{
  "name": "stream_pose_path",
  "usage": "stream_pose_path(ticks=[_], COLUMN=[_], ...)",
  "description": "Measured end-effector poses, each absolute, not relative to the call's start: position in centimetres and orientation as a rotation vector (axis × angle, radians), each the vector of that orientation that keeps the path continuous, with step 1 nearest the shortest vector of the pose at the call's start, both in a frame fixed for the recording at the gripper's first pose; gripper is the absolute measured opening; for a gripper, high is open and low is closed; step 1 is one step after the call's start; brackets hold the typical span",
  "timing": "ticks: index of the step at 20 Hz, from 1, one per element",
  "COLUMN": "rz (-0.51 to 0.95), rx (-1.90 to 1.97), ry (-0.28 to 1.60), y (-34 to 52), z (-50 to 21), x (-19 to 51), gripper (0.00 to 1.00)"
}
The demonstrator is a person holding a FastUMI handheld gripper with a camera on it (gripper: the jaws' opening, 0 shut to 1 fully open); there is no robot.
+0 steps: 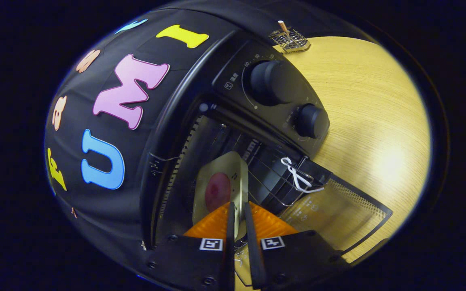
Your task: Open the toaster oven, put the food inside, and close the toaster oven door.
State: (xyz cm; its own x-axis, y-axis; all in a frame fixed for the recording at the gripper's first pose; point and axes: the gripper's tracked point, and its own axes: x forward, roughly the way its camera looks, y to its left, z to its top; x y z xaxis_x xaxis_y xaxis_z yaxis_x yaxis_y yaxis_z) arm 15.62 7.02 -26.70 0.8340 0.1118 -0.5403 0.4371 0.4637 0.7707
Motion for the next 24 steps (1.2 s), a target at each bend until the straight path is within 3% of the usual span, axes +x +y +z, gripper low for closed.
stream_pose_path(ticks=[1, 4, 7, 24], rz=[-0.213, -0.151, -0.124, 0.067], rx=[1.071, 1.059, 0.998, 0.371], ry=[0.576, 0.559, 0.580, 0.802], y=[6.7, 7.4, 7.6, 7.7], z=[-26.6, -25.2, -24.6, -25.3], x=[15.3, 14.4, 12.3, -1.9], gripper=[0.36, 0.54, 0.99, 0.99])
